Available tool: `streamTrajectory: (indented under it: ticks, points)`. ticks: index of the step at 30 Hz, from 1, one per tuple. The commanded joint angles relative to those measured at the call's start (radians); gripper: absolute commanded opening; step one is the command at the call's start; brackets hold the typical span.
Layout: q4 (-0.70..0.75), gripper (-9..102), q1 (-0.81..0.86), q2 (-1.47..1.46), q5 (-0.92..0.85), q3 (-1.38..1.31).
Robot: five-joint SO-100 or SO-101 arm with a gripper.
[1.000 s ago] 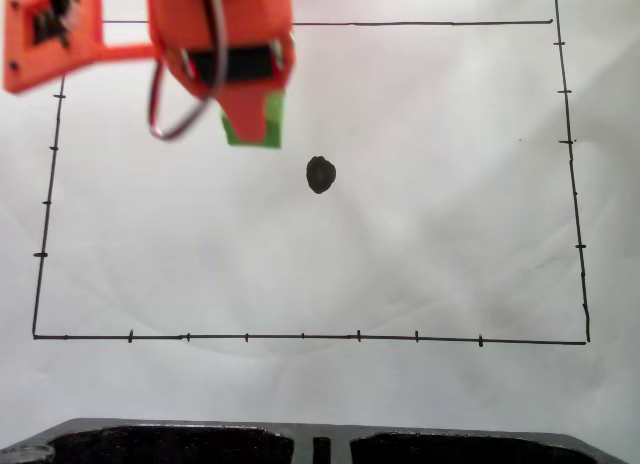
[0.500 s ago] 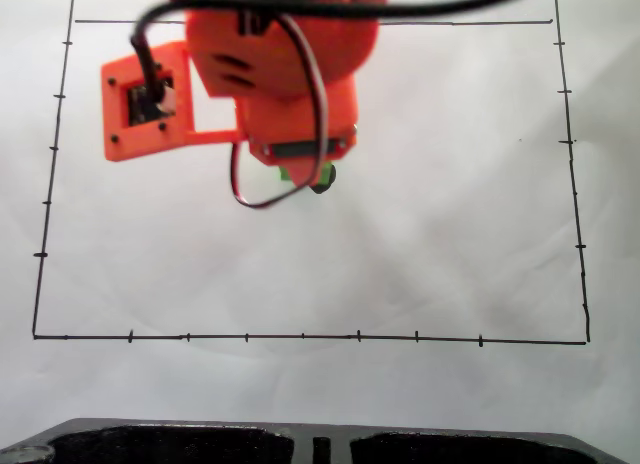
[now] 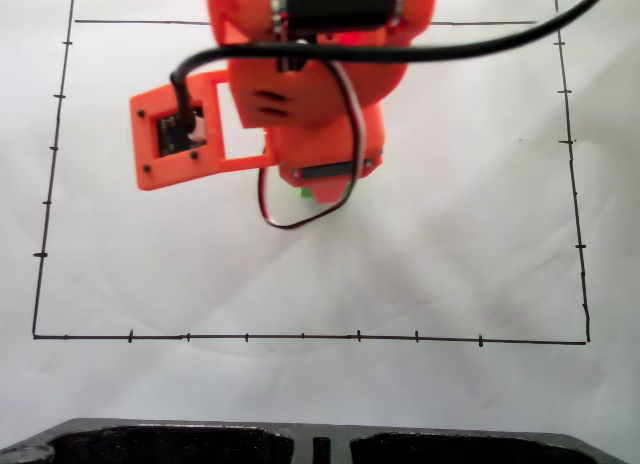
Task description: Grasp the colored block, Place it on the black dot, and then return the arm to the default position.
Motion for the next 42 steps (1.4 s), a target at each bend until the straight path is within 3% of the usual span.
streamTrajectory:
  ticks: [1,12,24,31,37,41,42]
  points:
    - [-0.009,15,0.021,0.009,-0.017,-0.020]
    - [0.002,32,-0.003,-0.011,-0.071,-0.005]
    - [0.204,47,-0.021,0.259,-0.143,-0.005]
    - [0.399,45,0.043,0.545,-0.204,0.011]
    - [0.460,40,0.167,0.792,-0.311,0.089]
    - [0.460,30,0.207,0.960,-0.337,0.163]
    - [0.465,23,0.206,0.997,-0.327,0.189]
